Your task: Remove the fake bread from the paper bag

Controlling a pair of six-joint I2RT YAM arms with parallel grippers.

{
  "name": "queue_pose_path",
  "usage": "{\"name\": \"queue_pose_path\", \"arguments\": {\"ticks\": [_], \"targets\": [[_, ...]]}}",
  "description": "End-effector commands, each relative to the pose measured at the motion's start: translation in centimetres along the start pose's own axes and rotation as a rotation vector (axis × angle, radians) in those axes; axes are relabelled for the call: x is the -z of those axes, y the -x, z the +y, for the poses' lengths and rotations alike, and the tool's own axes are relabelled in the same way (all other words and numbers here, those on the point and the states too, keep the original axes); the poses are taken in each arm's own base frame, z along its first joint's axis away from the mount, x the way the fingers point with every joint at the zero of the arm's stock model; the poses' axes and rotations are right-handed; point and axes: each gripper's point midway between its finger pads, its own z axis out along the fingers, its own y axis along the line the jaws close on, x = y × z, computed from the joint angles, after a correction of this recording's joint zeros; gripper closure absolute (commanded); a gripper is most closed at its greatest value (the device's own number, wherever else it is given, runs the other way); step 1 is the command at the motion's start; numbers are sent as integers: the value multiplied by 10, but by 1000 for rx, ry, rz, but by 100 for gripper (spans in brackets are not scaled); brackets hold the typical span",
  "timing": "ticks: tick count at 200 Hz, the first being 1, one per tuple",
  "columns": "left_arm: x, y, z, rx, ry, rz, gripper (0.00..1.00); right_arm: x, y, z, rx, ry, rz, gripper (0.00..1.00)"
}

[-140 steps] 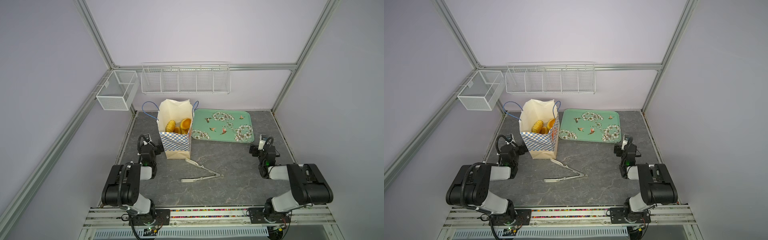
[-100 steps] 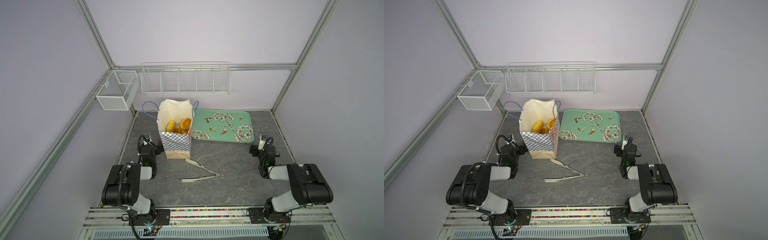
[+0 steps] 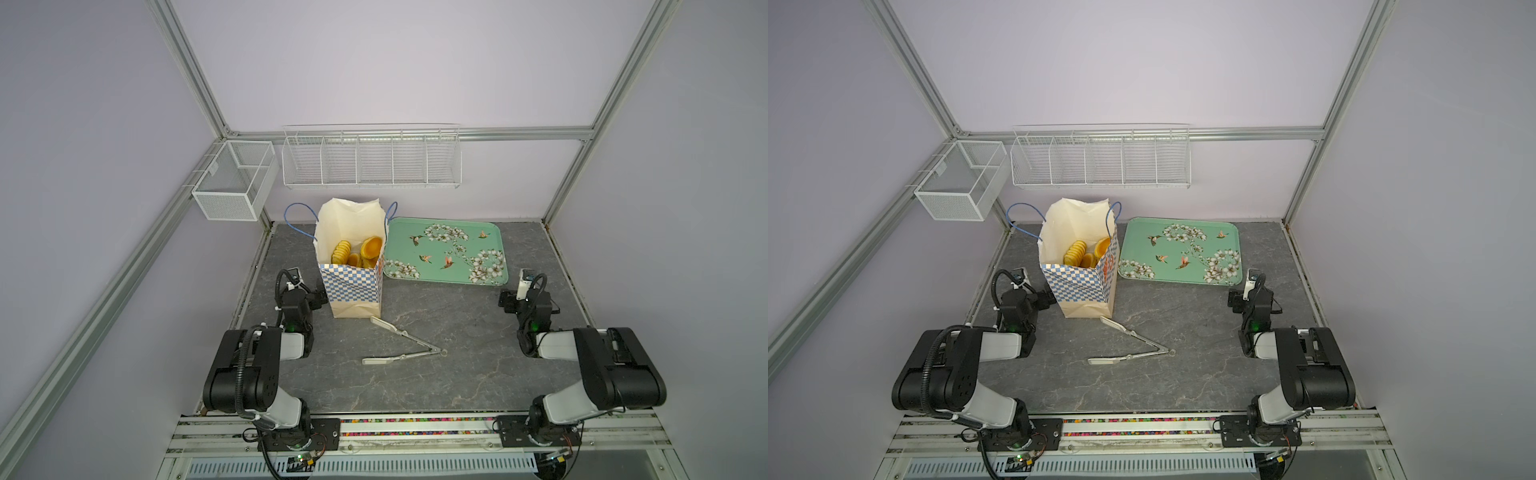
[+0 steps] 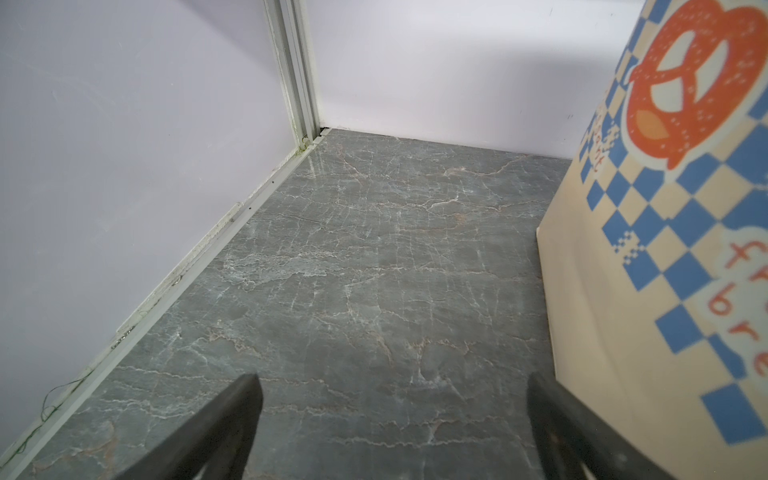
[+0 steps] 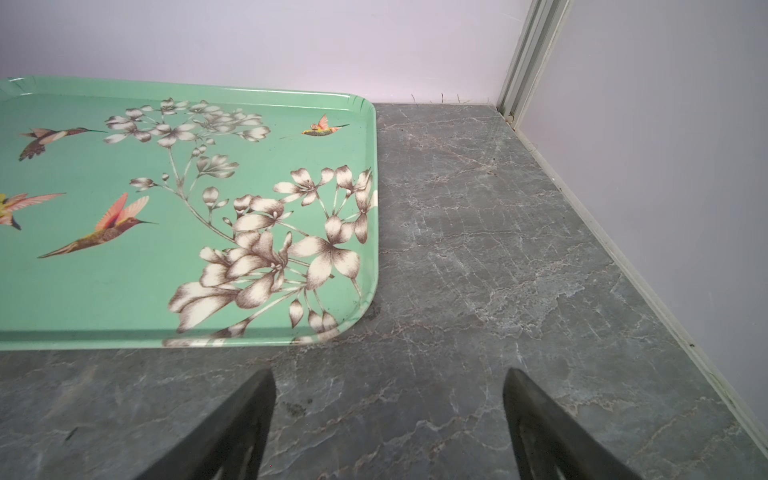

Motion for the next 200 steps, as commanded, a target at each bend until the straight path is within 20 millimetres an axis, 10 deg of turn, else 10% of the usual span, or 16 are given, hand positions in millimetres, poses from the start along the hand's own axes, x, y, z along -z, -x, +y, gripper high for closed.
{"name": "queue_pose_path", "arguments": {"ticks": [1,113,200], "targets": [[-4,12,-1,-14,3,-35,1,-4,10,-5,7,-19,-32,12],[-3,11,-1,-13,3,-35,1,-3,10,-4,6,-18,-34,12],[38,43,46,122,250,-38,1,8,44,18,98,65,12,12]]}}
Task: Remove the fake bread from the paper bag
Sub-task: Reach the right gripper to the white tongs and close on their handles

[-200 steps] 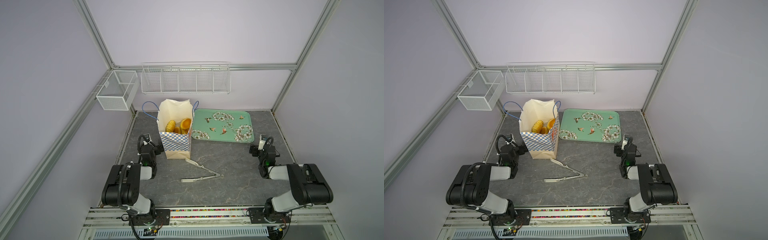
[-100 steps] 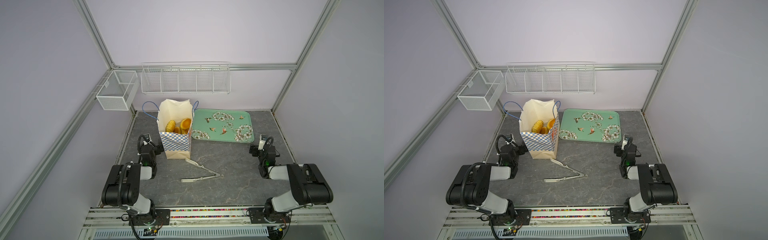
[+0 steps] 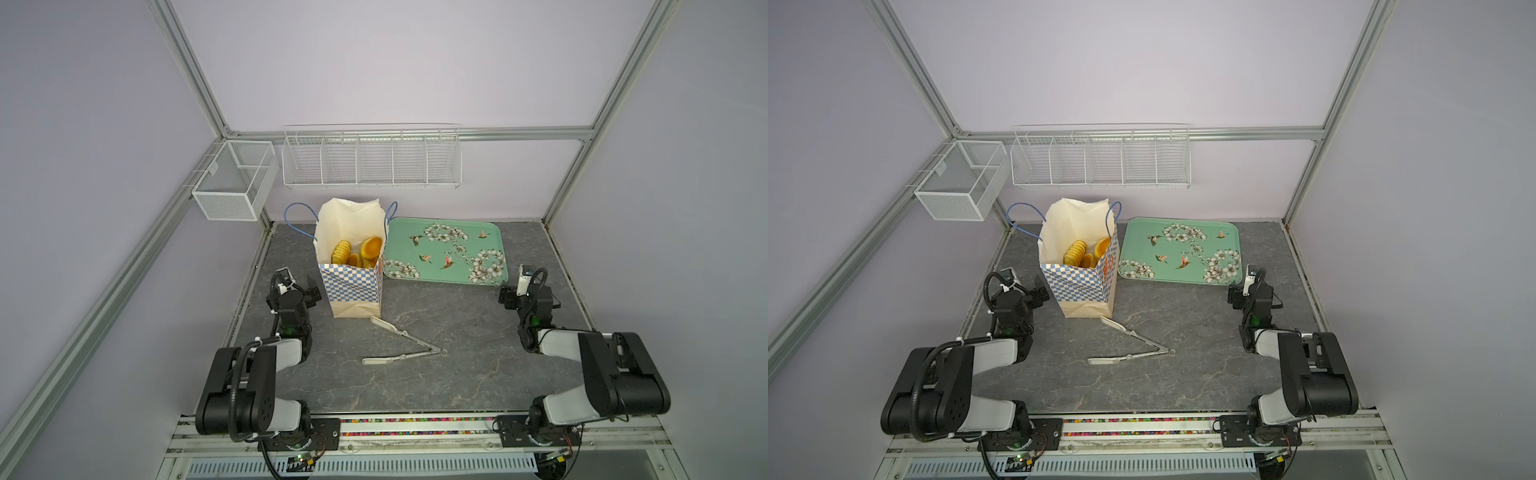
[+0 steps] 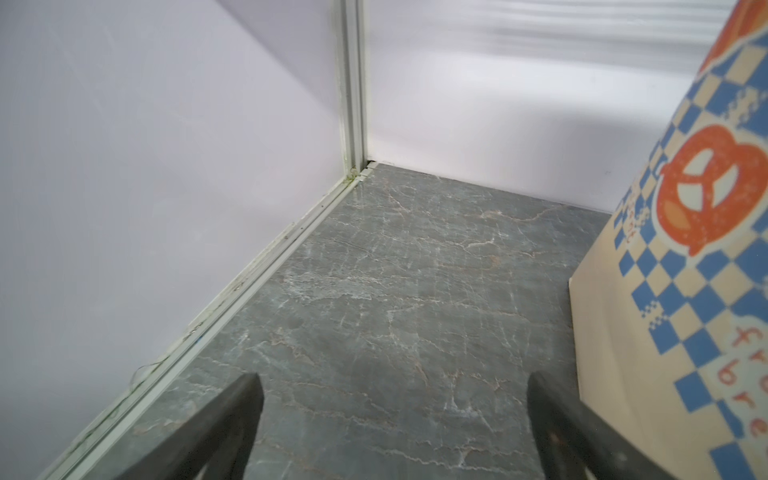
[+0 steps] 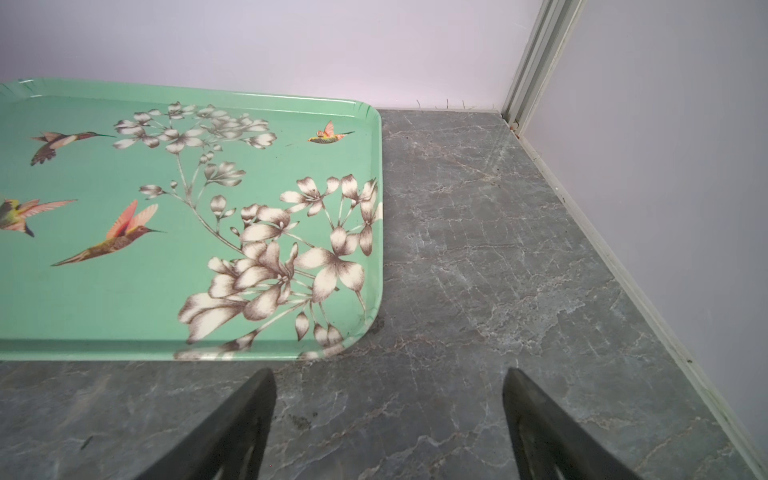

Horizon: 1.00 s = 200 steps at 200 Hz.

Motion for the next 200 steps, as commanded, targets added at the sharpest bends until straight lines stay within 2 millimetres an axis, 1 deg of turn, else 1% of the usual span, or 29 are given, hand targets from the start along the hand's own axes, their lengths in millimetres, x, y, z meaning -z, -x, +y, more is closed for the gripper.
{"name": "queue_pose_path", "arguments": {"ticks": [1,14,15,17,19,22,23,24,27,32,40,41,43,45,55,67,76,88,95,99,112,122,135,145,160,171,173,178,200], "targets": [[8,7,19,38,111,62,1,8,18,14,79,48,14,12],[15,9,30,61,177,121,1,12,29,25,102,70,31,12],[16,8,31,60,183,131,1,11,33,27,102,72,28,12],[17,9,32,64,193,140,1,12,31,28,103,76,45,12],[19,9,34,70,205,150,1,12,35,30,104,82,50,12],[21,9,36,79,218,165,1,13,33,34,108,91,73,12],[22,8,38,81,224,172,1,14,34,35,110,94,77,12],[23,8,38,83,230,177,1,13,41,36,109,96,70,12],[26,9,41,93,243,190,1,15,37,41,117,109,100,12],[30,8,43,105,259,214,1,17,46,49,129,131,110,11],[38,7,48,126,282,242,0,23,50,66,165,185,135,9],[39,7,48,130,283,245,0,24,47,69,171,195,143,9],[41,6,49,135,288,254,0,25,51,70,179,201,139,9],[44,5,51,142,293,260,0,29,51,81,197,231,141,9],[56,3,56,168,314,295,1,43,55,109,268,322,133,8],[71,0,61,202,329,324,1,64,51,143,357,446,129,8],[82,-1,64,224,331,341,1,83,44,168,435,556,130,9],[99,-3,68,256,327,359,2,108,26,194,553,680,155,9],[108,-6,69,271,315,372,2,120,13,205,627,730,180,9],[114,-3,69,288,300,361,2,127,5,211,674,761,196,9],[130,-6,69,327,262,365,2,146,-21,224,807,832,264,10],[141,-10,67,365,226,364,3,157,-40,229,885,866,329,11],[151,-13,59,416,147,357,5,169,-59,236,951,910,395,12],[154,-14,49,474,78,342,6,176,-70,241,974,943,427,12],[156,-18,32,550,-29,342,6,185,-80,249,980,1012,448,12],[156,-25,24,589,-63,368,6,193,-88,250,980,1054,482,12],[156,-25,23,593,-68,373,6,193,-80,255,974,1061,465,12],[156,-28,20,597,-83,385,6,196,-79,258,972,1076,468,12],[153,-39,8,578,-121,451,6,206,-90,262,992,1124,511,12]]}}
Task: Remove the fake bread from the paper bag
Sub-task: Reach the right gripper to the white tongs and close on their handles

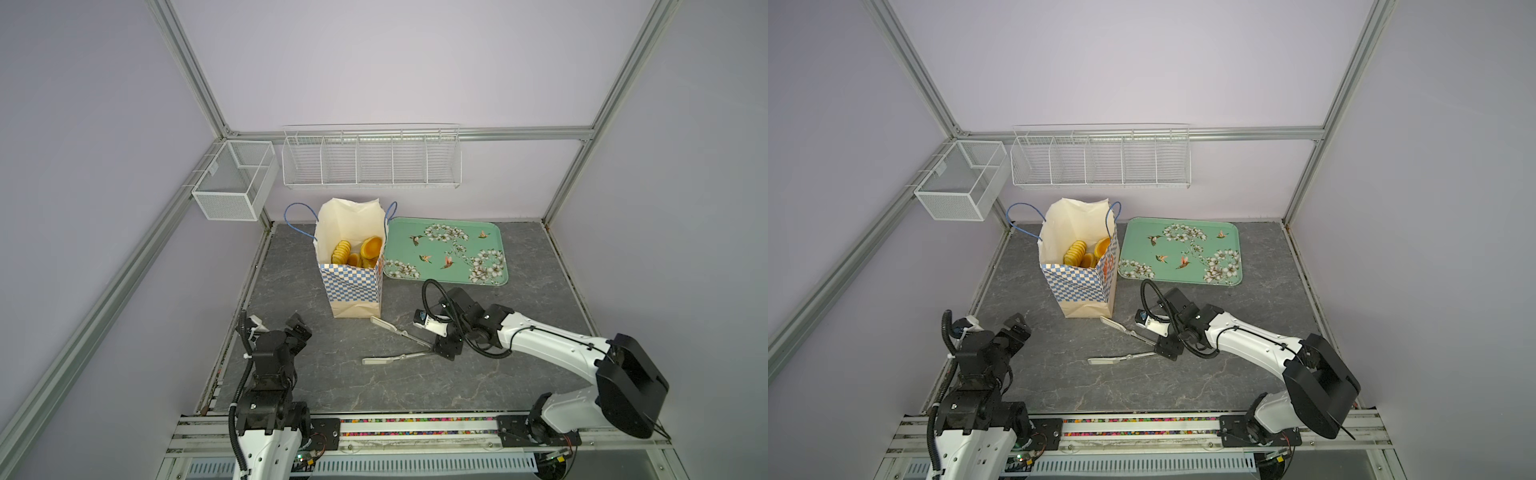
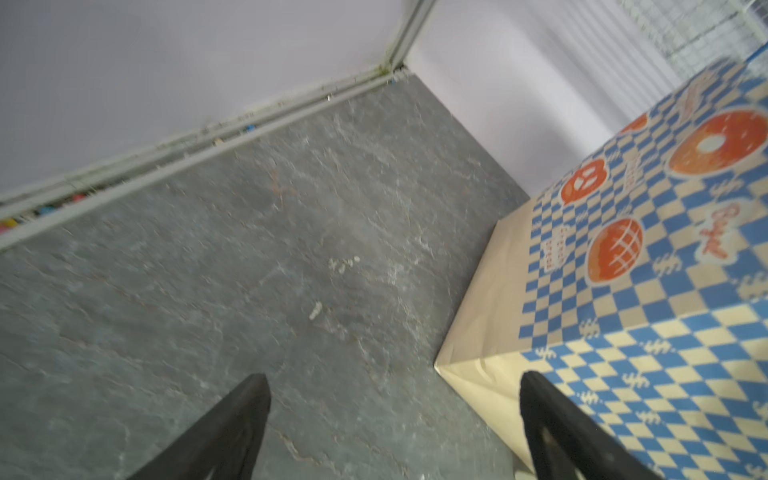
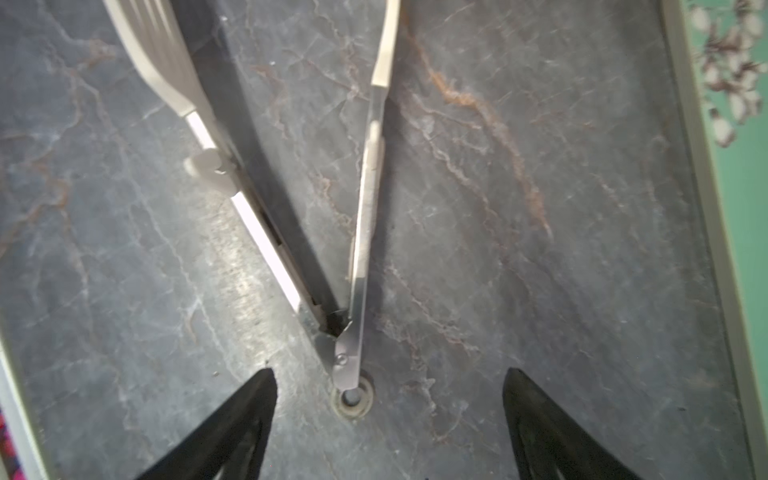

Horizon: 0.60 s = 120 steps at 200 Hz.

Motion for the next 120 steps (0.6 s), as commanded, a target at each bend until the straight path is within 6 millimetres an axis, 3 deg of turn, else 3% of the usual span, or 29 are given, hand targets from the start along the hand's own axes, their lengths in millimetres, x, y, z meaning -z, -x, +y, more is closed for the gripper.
{"name": "queue_pose_path", "arguments": {"ticks": [1,65,120], "targets": [[-6,-23,-10,34,-58,124,6,2,8,22,60,103,2,12],[-20,-26,-32,-20,-104,200,5,-38,6,29,17,185,99,12],[-20,-25,-32,-35,-107,196,4,-59,7,30,10,224,144,11]]}}
